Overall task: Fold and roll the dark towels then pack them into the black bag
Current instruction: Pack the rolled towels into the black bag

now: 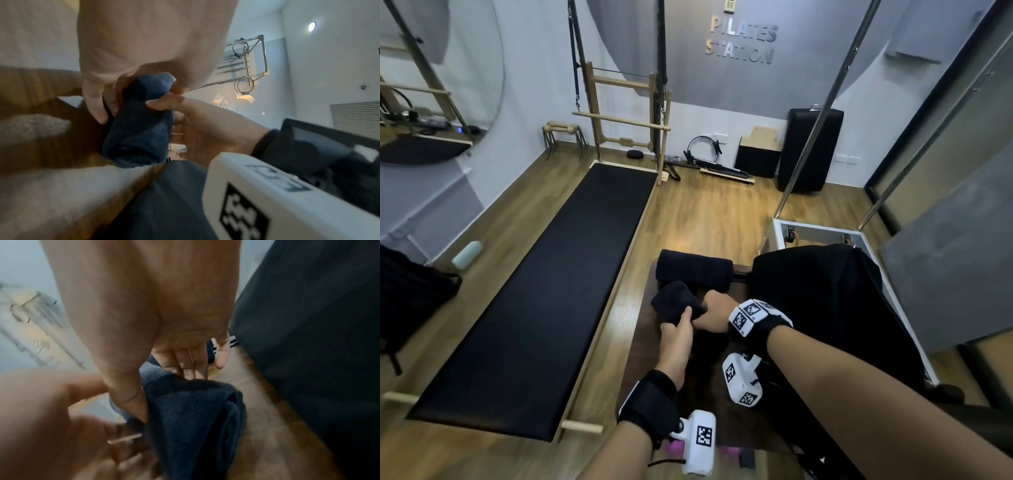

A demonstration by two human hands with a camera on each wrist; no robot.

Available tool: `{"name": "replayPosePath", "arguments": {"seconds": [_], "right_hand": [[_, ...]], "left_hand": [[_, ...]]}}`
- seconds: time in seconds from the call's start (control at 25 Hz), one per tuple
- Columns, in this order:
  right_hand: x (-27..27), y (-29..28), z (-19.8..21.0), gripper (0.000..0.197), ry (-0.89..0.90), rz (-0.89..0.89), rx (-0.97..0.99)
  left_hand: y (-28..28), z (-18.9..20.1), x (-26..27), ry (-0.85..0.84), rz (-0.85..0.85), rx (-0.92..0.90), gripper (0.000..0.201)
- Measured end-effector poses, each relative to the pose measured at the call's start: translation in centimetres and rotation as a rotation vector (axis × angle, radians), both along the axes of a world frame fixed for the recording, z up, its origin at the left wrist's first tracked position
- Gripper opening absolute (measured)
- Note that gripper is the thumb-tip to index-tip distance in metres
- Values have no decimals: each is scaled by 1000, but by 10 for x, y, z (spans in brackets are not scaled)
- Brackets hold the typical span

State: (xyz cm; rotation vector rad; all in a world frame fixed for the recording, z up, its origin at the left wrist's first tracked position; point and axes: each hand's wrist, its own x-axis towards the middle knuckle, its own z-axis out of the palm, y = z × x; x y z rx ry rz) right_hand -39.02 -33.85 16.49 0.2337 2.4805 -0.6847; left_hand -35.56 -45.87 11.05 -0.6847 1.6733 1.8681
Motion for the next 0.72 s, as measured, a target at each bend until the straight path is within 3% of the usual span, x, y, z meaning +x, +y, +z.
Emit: {"name": "replayPosePath", "arguments": {"seconds": [0.16, 0.36, 0.44, 0.48, 0.56, 0.64, 0.72], "right_hand": [[15, 18, 34, 44, -23, -68, -229], [41, 49, 93, 62, 194, -201, -384], [60, 65, 115, 80, 114, -340, -570], [71, 73, 124, 79, 29, -373, -700], [95, 93, 138, 61, -45, -361, -893], [118, 117, 153, 45, 49, -402, -956], [136, 143, 163, 41, 190, -490, -936]], "left_hand": [[1, 23, 4, 61, 81, 202, 58], [16, 65, 8, 183, 75, 426, 54], [34, 86, 14, 208, -2, 546, 53], [45, 96, 18, 224, -46, 581, 53], [72, 115, 25, 286, -121, 569, 55], [97, 131, 32, 428, -190, 459, 47], [113, 142, 38, 678, -369, 191, 46]]}}
